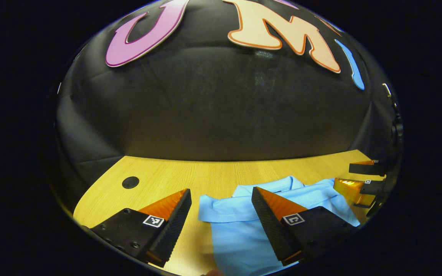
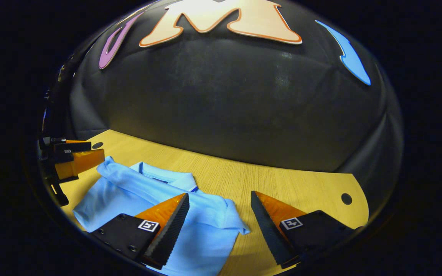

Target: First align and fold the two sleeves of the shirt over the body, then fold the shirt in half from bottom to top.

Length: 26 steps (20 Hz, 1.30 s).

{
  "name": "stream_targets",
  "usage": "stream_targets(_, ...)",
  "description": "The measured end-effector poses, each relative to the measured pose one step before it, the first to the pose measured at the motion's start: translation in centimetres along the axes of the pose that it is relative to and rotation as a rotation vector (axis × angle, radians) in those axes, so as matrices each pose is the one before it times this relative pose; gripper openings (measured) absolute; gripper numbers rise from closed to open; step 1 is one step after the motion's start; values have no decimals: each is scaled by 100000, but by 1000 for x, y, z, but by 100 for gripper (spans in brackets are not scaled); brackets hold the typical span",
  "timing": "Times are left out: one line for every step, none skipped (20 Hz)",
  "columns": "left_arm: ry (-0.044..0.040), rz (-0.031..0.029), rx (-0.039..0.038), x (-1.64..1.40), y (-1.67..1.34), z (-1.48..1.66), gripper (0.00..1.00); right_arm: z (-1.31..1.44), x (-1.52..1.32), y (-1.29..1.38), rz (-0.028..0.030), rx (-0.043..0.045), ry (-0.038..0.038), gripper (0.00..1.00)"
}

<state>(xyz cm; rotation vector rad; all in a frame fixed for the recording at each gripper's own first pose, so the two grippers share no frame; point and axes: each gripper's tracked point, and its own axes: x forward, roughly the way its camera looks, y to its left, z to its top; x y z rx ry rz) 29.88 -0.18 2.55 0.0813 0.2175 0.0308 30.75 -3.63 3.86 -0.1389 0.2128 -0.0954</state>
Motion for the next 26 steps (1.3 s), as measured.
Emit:
stream_targets(-771, 980, 844, -812, 207, 78, 95, 161, -950, 113, 291, -372, -933, 99)
stream_targets(-460, 414, 694, -971, 80, 44, 95, 153, -1165, 54, 156, -220, -1259, 100)
stream_targets(-290, -123, 218, -1005, -158, -95, 95, 101, -1179, 136, 483, -139, -1090, 99)
stream_targets(-208, -81, -246, -1040, -53, -159, 96, -156, -1027, 127, 47, -22, -740, 99)
stream_targets(-4, -137, -282, -1069, -47, -198, 95, -41, -1157, 89, -31, 118, -994, 99)
stream_targets(-519, 170, -285, -1226, 9, -174, 95, 75, -1271, 29, -199, 358, -1333, 99)
stream_targets(-678, 65, -254, -1278, -18, -168, 96, -30, -1329, -81, -271, 257, -1309, 99)
stream_targets(-724, -7, -108, -1290, -93, -185, 96, -88, -1187, -21, -364, 290, -1504, 99)
stream_targets(-799, 121, 370, -1327, -90, -224, 95, -250, -1291, 32, -36, -134, -902, 99)
stream_targets(-915, 110, 403, -1341, -73, -159, 95, -315, -1370, -19, -310, -527, -795, 99)
stream_targets(-2006, -3, -148, -1228, -35, -12, 95, -207, -1309, -27, -347, -171, -1311, 99)
stream_targets(-2363, -929, -522, -1460, -400, 53, 95, -235, -1185, 221, 43, 364, -1197, 99)
stream_targets(-1587, -1236, -291, -1369, -234, -70, 95, -315, -1359, 365, 979, 1329, -561, 99)
stream_targets(-645, -976, 326, -1158, -305, -308, 95, -515, -1588, 740, 1947, 1648, -593, 100)
stream_targets(144, -946, 592, -1064, -337, -609, 95, -352, -1509, 490, 1182, 1425, -881, 99)
stream_targets(-544, -550, 613, -1080, -199, -462, 95, -135, -1155, 244, 650, 526, -1794, 99)
stream_targets(-742, 132, 710, -1054, -49, -485, 95, -190, -1179, 13, -479, -485, -1548, 99)
stream_targets(-334, 503, 498, -1027, 19, -445, 95, -197, -1257, -11, -997, -511, -1278, 100)
stream_targets(-579, 486, -409, -979, 30, -554, 96, -77, -1266, 121, -234, 254, -1421, 99)
stream_targets(-310, -169, -1364, -1006, -190, -396, 95, -141, -1002, 253, 241, 1188, -1328, 99)
stream_targets(-491, -1238, -1444, -984, -547, -457, 95, -4, -969, 467, 1050, 1586, -1287, 99)
stream_targets(-844, -51, -117, -837, -296, -210, 96, 227, -392, 855, 505, 1938, -1034, 99)
stream_targets(-1062, 519, 1217, -615, 32, -172, 96, 314, -681, 270, 778, 1428, -1623, 99)
stream_targets(-663, 1217, 1751, -717, 126, -159, 96, 298, -270, 175, 135, 974, -1245, 99)
stream_targets(-935, 1263, 1696, -575, 120, -101, 96, 172, -606, 130, 141, 180, -1140, 99)
stream_targets(-1226, 605, 1172, -506, -81, 146, 95, 239, -348, -47, -192, 37, -1038, 99)
